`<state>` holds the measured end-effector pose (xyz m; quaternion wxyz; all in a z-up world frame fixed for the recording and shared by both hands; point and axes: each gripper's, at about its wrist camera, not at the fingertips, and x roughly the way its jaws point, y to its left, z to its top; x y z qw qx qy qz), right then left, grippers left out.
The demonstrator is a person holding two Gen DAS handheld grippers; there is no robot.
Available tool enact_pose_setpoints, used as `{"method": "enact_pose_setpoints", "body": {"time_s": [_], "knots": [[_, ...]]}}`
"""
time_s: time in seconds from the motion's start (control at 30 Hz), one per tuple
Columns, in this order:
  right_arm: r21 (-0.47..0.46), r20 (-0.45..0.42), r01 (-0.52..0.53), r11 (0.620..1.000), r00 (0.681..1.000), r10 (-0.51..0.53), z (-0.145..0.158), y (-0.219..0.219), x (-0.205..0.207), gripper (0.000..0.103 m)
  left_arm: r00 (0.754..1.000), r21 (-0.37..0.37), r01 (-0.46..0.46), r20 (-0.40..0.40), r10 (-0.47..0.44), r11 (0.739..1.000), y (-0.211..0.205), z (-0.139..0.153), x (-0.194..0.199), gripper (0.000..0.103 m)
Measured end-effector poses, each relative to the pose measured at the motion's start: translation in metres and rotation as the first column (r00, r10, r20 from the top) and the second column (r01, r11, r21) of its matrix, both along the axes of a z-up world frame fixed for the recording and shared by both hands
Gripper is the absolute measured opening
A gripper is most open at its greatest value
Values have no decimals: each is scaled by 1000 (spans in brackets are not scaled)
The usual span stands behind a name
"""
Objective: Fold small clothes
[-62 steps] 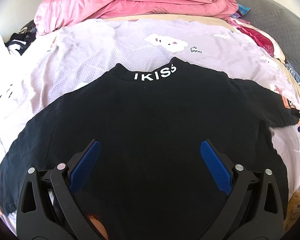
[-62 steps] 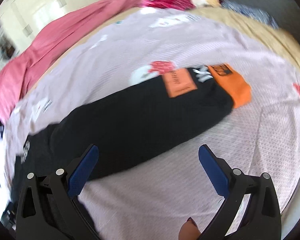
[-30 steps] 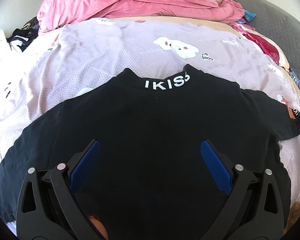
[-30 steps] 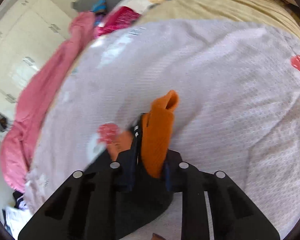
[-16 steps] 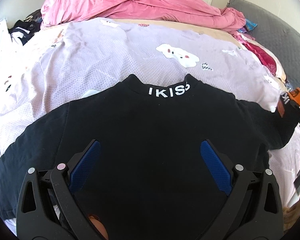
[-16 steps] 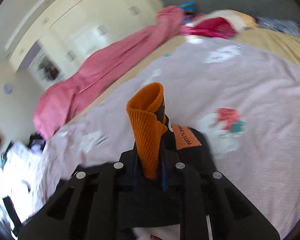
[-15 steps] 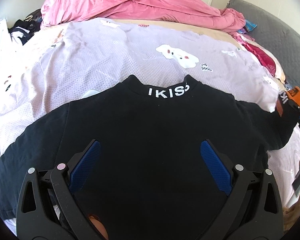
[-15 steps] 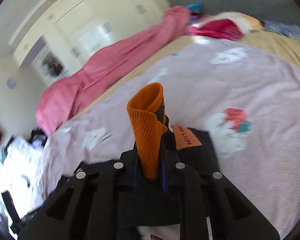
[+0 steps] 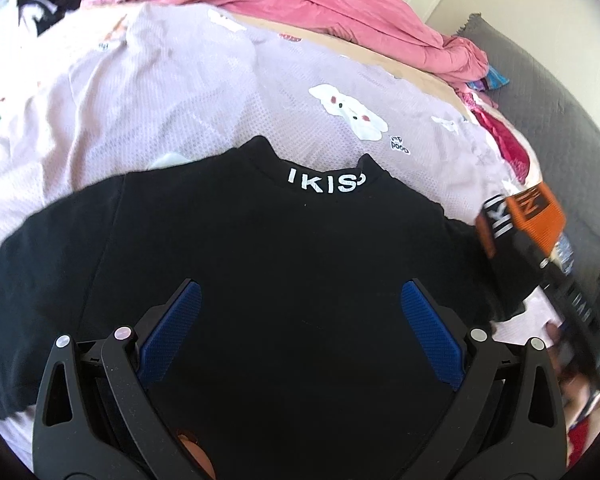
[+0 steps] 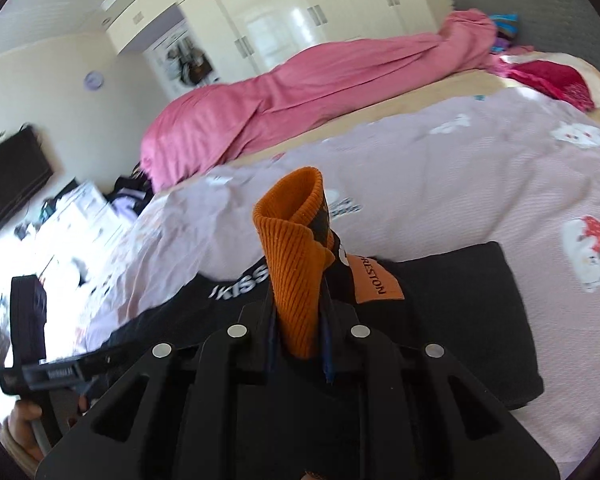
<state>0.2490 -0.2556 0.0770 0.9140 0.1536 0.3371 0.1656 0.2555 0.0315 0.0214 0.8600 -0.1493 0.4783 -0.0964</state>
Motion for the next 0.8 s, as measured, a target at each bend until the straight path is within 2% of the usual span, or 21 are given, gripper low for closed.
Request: {"method": "enact_pose_setpoints", "body": {"time_s": [0.23,0.33,0.5,0.57,0.67,0.77,0.8], "knots": [[-146,-6,-83,986,997,83,-20,54,-5,19,999,-112,-13,-50,7,994,13,-7,6,94],[-135,-43,-131,982,991,126,-30,64,-6,23,998,-139,-16,-70,7,990,15,-13,9,94],[-60,-77,-206,977,977,201,-29,62,-13,38,996,-172,1,-85,-15,985,14,-22,10,94],[-26,-76,-229,973,971,226,-25,60,-19,47,996,-184,10,-88,-27,983,11,-25,10,94],[-35,-67,-223,974,973,221,-19,54,-24,47,994,-204,38,-89,-57,978,5,-28,9,94],[-75,-63,-170,983,984,165,-17,39,-24,47,992,-210,68,-90,-89,975,-5,-32,6,83],[-90,-67,-140,986,989,134,-17,31,-23,47,990,-218,81,-98,-104,973,-10,-34,5,73]]}}
